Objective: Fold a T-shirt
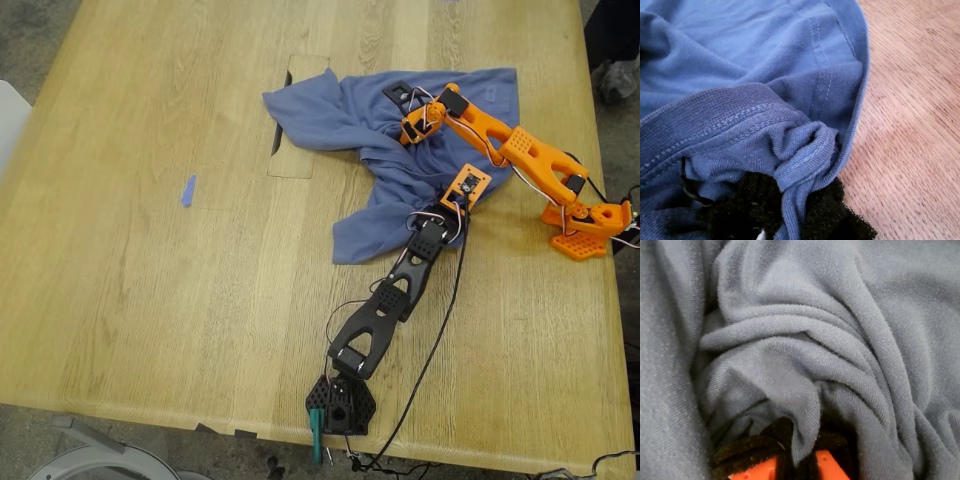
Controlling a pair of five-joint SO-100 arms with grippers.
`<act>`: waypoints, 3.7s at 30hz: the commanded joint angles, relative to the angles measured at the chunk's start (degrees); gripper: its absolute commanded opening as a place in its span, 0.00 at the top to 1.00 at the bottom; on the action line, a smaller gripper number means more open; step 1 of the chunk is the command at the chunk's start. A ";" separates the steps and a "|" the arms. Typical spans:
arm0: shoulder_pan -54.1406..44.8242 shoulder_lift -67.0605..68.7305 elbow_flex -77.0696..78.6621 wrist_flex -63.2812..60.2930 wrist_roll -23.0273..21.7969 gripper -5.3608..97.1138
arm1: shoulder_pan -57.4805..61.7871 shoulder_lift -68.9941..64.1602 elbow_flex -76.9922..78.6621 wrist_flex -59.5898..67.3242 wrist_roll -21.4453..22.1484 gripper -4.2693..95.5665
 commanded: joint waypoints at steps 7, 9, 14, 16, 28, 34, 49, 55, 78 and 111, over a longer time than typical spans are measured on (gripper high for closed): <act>-3.87 5.62 -2.20 5.80 0.18 0.95 | 1.23 9.05 -0.88 1.14 -0.18 0.96; -4.57 8.79 -2.20 7.38 -0.18 0.95 | 1.49 10.28 -0.88 1.23 -0.18 0.96; -6.94 17.93 -2.11 15.29 -0.88 0.95 | 1.76 13.27 -0.88 1.32 -0.18 0.96; -7.82 21.36 -2.11 18.98 -1.14 0.95 | 1.76 14.33 -0.88 1.14 -0.18 0.96; -10.37 38.14 -2.02 30.23 -1.32 0.95 | -1.49 22.15 -0.97 -2.37 -0.26 0.96; -11.16 45.00 -2.02 31.29 -0.88 0.95 | -3.69 26.81 -0.97 -4.66 -0.53 0.95; -15.82 59.77 -1.85 34.98 -0.62 0.95 | -4.39 38.23 -0.97 -8.17 -1.23 0.95; -16.79 66.18 2.11 34.19 -0.62 0.95 | -5.45 40.96 -0.97 -12.48 -1.76 0.94; -23.64 79.45 3.96 18.02 -0.44 0.95 | -2.99 50.10 -0.97 -31.29 -3.16 0.95; -21.18 89.47 5.10 4.13 -1.67 0.95 | 3.69 57.66 -0.97 -40.96 -4.57 0.95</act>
